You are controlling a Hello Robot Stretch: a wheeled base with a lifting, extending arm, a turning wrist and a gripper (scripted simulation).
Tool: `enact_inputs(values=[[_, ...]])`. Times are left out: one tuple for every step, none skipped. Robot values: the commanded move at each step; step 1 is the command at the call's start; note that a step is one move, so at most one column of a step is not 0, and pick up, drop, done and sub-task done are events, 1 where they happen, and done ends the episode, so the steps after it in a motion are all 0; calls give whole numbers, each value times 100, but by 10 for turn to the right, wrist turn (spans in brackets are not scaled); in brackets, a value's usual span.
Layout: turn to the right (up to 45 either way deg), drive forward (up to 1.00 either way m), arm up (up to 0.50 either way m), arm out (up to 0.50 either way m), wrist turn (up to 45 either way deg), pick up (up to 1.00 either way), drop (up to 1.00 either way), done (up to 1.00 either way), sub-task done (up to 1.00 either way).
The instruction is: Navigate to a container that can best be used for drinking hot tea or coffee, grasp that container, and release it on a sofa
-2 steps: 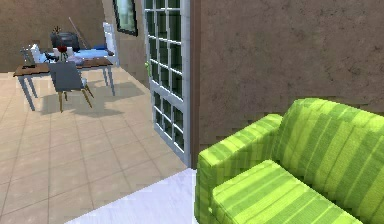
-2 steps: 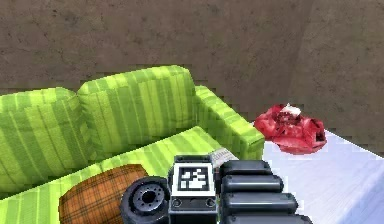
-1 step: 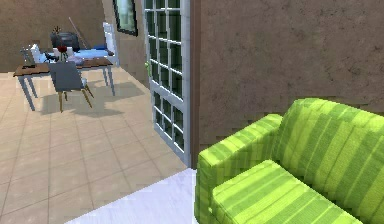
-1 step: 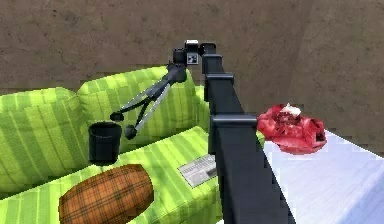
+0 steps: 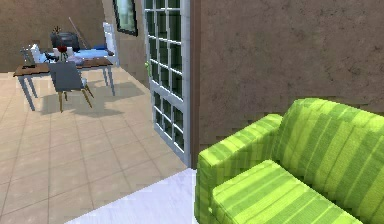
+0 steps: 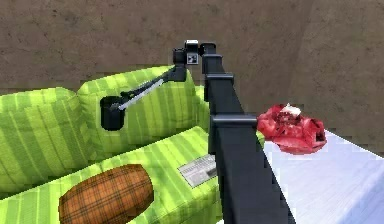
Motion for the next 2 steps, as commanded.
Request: enact_inputs(values=[[0,0,-30,0,0,0,0,0,0],[0,0,-32,0,0,0,0,0,0]])
